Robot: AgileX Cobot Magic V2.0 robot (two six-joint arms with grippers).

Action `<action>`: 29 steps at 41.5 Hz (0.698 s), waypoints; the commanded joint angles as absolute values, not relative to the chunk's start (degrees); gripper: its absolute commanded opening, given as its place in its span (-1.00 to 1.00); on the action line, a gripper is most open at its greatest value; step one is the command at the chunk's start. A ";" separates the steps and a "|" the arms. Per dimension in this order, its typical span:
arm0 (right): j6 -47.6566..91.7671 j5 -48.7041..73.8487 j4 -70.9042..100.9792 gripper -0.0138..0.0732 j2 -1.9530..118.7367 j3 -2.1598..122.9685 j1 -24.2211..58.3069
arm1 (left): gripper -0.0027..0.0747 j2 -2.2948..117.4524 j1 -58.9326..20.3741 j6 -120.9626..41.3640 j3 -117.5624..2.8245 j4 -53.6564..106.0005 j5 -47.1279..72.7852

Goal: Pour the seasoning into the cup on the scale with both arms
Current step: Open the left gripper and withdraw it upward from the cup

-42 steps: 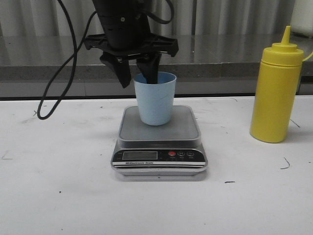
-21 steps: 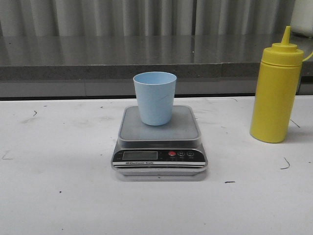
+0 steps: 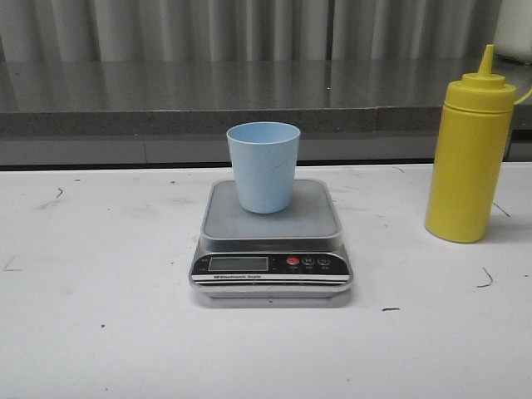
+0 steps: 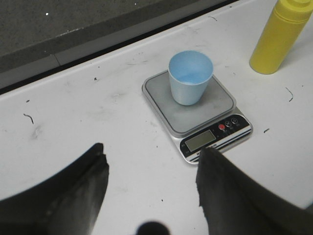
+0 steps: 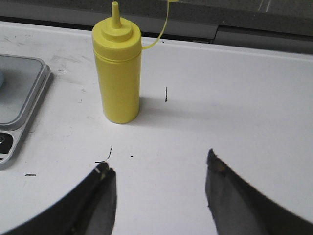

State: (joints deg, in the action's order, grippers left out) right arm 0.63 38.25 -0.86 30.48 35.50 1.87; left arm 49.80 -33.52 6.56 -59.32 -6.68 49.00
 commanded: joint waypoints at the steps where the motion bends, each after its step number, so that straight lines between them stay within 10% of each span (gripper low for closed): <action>1: 1.25 34.20 -1.48 0.32 30.99 36.92 1.84 | 0.10 45.08 -33.89 8.32 -57.09 -6.76 44.86; 29: 1.20 34.14 -1.26 0.32 30.99 36.92 1.84 | 0.10 38.36 -33.89 8.32 -51.83 -6.66 45.27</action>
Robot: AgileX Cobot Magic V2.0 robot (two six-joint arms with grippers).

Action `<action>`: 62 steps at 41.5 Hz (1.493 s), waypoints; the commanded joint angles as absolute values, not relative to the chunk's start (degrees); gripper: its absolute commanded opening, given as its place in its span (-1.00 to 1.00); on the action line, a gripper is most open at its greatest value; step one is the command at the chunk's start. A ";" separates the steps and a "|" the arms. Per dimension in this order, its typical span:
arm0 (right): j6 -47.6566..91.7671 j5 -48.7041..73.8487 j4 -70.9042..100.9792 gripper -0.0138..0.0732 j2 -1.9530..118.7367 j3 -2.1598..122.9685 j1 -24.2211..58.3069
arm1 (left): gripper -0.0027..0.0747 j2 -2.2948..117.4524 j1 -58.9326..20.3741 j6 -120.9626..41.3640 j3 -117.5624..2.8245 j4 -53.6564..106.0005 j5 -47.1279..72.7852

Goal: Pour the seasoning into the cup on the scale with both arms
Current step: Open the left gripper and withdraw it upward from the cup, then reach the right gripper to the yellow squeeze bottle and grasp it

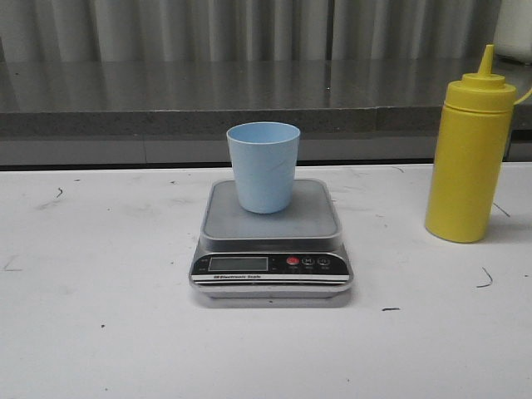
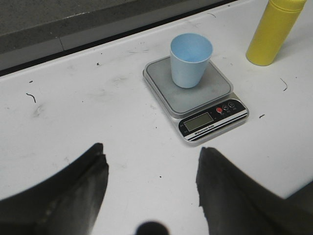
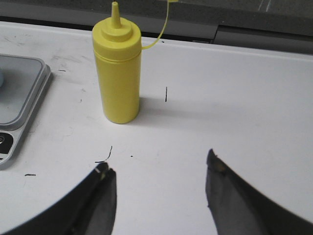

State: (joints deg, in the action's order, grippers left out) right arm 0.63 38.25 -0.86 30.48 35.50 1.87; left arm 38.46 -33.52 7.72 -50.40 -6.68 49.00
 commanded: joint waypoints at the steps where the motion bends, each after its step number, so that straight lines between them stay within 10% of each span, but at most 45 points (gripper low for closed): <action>1: 1.20 33.95 -1.12 0.32 30.99 36.92 1.84 | 0.10 38.36 -33.89 8.32 -51.83 -6.66 45.27; 12: 2.94 32.70 -0.83 0.73 31.94 37.11 1.84 | 0.10 38.36 -33.89 8.32 -51.83 -6.66 45.27; 25: 3.20 31.09 1.66 0.68 43.55 41.96 6.21 | 0.10 38.36 -33.89 8.32 -51.83 -6.66 45.27; 62: 2.45 -32.67 4.06 0.68 79.34 25.27 9.47 | 0.10 38.36 -33.89 8.32 -51.83 -6.66 45.27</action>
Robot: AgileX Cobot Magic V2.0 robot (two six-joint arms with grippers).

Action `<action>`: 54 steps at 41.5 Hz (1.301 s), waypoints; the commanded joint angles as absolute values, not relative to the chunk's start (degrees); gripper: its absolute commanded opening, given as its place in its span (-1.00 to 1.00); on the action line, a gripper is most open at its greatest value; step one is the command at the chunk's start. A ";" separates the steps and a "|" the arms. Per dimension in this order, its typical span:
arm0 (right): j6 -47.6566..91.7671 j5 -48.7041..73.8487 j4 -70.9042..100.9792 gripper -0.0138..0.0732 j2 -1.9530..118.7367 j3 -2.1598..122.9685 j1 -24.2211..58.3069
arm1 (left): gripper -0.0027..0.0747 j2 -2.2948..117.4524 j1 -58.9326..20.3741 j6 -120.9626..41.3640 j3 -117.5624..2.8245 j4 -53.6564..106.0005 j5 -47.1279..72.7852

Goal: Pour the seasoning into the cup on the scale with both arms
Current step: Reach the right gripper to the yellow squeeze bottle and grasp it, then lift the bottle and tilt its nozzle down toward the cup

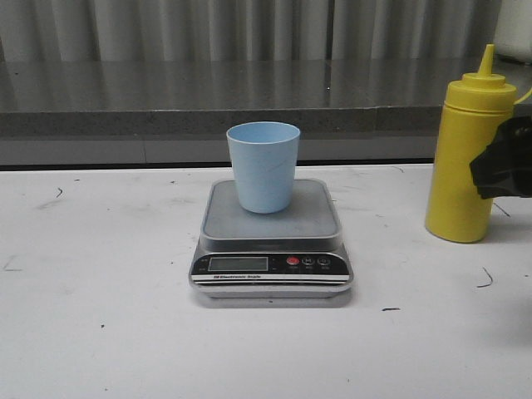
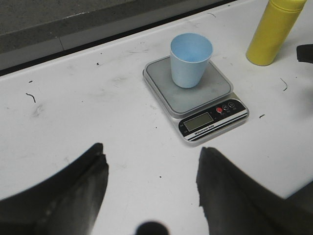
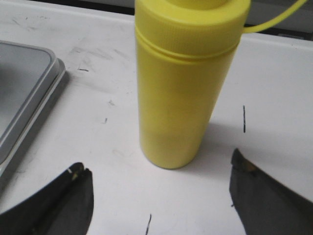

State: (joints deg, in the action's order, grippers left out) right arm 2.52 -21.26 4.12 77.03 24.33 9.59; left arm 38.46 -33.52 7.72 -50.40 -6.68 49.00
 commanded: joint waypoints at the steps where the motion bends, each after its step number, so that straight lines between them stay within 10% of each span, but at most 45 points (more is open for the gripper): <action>1: 2.08 -34.03 4.06 0.68 80.81 25.27 9.47 | 0.10 38.36 -33.89 8.32 -51.83 -6.66 45.27; 16: 1.64 -55.64 5.72 0.68 95.71 26.20 9.47 | 0.10 38.36 -33.89 8.32 -51.83 -6.66 45.27; 47: -1.88 -58.51 7.16 0.67 110.09 41.81 9.36 | 0.10 38.36 -33.89 8.32 -51.83 -6.66 45.27; 54: -1.88 -58.94 7.16 0.12 110.13 41.86 9.36 | 0.10 38.36 -33.89 8.32 -51.83 -6.66 45.27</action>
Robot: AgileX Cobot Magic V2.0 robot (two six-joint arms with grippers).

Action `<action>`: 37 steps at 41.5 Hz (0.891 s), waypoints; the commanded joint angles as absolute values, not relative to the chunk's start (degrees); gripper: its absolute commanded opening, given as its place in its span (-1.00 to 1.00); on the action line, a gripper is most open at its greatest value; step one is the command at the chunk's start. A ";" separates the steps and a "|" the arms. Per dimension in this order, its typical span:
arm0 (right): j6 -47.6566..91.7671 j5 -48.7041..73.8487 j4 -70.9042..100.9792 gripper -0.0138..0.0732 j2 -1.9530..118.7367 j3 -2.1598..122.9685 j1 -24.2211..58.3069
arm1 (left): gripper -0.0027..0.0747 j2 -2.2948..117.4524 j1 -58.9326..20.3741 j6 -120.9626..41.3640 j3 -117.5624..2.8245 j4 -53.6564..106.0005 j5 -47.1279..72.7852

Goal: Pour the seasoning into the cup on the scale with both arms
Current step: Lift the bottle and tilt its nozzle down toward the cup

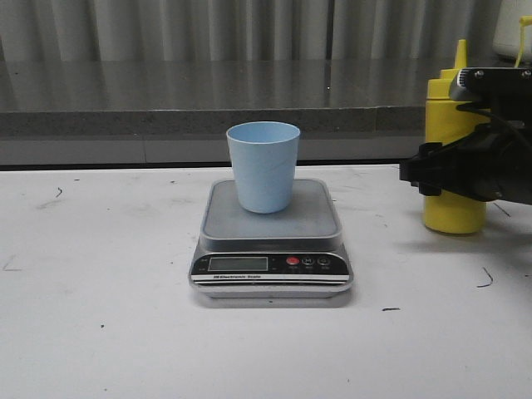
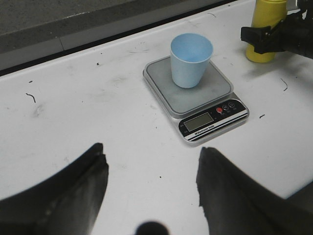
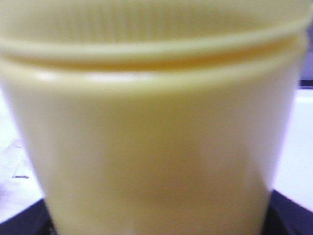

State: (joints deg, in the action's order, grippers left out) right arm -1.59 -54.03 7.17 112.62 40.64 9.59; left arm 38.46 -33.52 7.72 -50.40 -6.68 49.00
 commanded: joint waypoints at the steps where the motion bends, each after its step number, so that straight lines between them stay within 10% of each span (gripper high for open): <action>1: -1.88 -58.94 7.10 0.05 110.07 41.86 9.36 | 0.10 38.36 -33.89 8.32 -51.83 -6.66 45.27; 12: 1.45 -52.57 6.14 -0.04 102.93 41.69 9.36 | 0.10 38.36 -33.89 8.32 -51.83 -6.66 45.27; 37: 44.80 6.01 -6.26 -0.05 84.18 59.29 14.70 | 0.10 38.36 -33.89 8.32 -51.83 -6.66 45.27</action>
